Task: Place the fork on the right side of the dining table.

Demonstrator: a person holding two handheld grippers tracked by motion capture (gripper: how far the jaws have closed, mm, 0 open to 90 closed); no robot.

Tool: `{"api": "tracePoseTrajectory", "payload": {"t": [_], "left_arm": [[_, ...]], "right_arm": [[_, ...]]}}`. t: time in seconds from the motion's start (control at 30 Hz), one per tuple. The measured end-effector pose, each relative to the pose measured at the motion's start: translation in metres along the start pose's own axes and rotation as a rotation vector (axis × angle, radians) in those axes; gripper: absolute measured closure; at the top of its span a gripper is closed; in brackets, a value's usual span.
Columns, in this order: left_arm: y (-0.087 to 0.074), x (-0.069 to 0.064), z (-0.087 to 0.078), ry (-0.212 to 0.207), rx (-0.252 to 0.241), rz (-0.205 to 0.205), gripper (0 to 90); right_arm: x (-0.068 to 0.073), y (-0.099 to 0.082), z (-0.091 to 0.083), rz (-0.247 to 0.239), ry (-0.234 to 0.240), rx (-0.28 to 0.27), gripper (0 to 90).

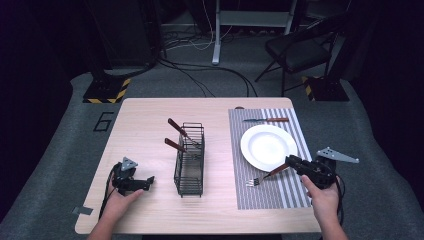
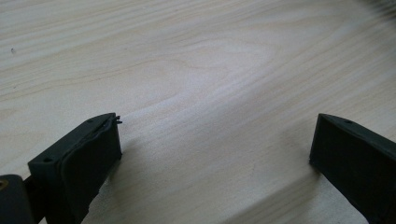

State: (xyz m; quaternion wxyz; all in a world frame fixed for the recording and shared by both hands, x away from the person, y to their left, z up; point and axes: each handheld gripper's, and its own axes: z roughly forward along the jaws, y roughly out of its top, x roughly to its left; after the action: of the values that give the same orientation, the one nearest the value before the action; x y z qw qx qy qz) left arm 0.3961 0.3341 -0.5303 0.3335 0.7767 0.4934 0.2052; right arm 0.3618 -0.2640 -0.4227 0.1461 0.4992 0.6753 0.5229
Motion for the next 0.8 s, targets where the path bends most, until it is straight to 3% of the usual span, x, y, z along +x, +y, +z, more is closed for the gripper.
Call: {"api": "tracePoseTrajectory", "payload": {"t": [0.47,0.8], "left_arm": [[0.000,0.000,0.000,0.001,-0.001,0.001,1.7],[0.000,0.000,0.000,0.000,0.000,-0.001,1.7]], "right_arm": [[-0.022,-0.014,0.000,0.095,-0.030,0.006,72.9],[-0.033,-0.022,0.001,0.126,-0.054,0.008,71.9]]}}
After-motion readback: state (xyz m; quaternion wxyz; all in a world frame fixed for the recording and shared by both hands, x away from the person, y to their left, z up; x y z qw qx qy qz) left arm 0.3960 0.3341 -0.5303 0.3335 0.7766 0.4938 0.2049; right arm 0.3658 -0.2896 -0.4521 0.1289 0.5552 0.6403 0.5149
